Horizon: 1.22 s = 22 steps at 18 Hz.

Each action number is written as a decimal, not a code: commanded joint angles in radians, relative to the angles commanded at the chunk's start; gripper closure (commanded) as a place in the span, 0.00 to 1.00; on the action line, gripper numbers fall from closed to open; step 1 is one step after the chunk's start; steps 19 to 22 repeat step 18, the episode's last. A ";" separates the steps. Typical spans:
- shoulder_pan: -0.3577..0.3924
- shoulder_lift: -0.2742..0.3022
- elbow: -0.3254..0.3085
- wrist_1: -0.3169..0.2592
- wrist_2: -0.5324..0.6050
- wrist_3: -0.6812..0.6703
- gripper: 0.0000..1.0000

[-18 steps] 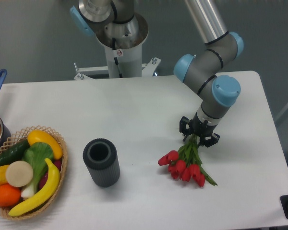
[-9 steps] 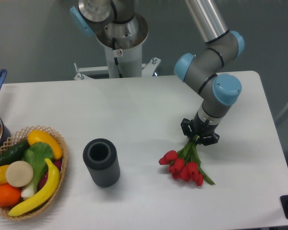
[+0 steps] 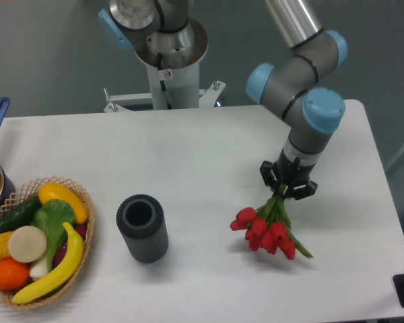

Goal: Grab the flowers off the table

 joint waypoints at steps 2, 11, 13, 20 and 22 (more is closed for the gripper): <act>0.023 0.058 0.005 -0.002 -0.060 -0.032 0.72; 0.064 0.166 0.032 -0.002 -0.302 -0.123 0.72; 0.072 0.170 0.031 -0.002 -0.310 -0.121 0.72; 0.098 0.187 0.023 -0.002 -0.341 -0.121 0.72; 0.098 0.187 0.023 -0.002 -0.341 -0.121 0.72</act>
